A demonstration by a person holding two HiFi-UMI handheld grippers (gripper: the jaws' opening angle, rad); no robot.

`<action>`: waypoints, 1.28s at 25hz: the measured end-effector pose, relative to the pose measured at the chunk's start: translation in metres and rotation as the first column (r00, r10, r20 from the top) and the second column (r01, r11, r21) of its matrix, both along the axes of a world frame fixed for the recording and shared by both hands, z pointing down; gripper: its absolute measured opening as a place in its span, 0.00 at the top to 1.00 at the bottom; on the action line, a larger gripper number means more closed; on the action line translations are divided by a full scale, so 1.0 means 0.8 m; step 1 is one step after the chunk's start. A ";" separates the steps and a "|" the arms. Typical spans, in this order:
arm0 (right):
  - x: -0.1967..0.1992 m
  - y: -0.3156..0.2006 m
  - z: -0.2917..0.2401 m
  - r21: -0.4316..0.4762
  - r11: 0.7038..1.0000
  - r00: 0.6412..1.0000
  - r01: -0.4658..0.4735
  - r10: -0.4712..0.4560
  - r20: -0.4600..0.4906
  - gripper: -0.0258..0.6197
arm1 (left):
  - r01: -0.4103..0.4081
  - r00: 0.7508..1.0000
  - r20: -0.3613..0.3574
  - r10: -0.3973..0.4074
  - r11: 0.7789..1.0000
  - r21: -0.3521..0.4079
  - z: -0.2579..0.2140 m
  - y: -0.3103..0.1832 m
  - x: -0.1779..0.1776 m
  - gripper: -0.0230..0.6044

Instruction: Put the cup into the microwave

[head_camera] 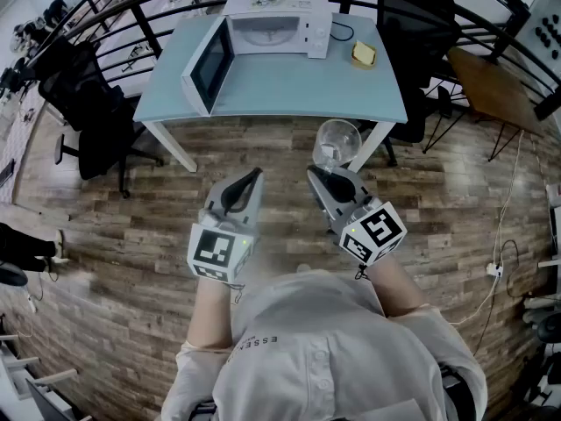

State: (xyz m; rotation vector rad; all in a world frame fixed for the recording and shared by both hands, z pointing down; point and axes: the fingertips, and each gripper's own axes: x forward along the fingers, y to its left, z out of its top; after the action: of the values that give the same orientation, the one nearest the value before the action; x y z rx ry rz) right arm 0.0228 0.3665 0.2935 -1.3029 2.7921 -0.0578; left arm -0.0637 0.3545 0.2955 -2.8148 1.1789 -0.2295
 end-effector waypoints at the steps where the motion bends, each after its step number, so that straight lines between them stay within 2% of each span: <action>1: 0.000 -0.002 0.000 -0.002 1.000 1.000 -0.001 0.001 0.002 0.93 | 0.000 1.000 -0.001 0.000 1.000 -0.002 0.000 -0.002 0.001 0.96; 14: 0.026 -0.017 0.011 -0.032 0.999 0.998 0.019 -0.017 0.056 0.93 | 0.010 1.000 -0.010 -0.010 1.000 -0.022 0.012 -0.023 0.021 0.96; 22: 0.052 -0.033 0.028 -0.067 0.995 0.996 0.068 -0.064 0.057 0.93 | 0.087 0.995 -0.053 -0.087 0.996 -0.006 0.017 -0.032 0.034 0.96; 28: 0.053 -0.082 0.037 -0.084 0.992 0.994 0.093 -0.088 0.058 0.93 | 0.122 0.992 -0.028 -0.123 0.992 -0.039 0.030 -0.080 0.028 0.96; 32: 0.042 -0.129 0.048 -0.099 0.988 0.993 0.115 -0.111 0.044 0.93 | 0.107 0.994 -0.016 -0.108 0.993 -0.058 0.043 -0.128 0.027 0.96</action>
State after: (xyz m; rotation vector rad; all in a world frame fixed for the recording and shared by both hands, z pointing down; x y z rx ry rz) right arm 0.0563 0.2635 0.3316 -1.1485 2.8617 -0.2309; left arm -0.0419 0.2522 0.3296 -2.8105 1.3504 -0.2482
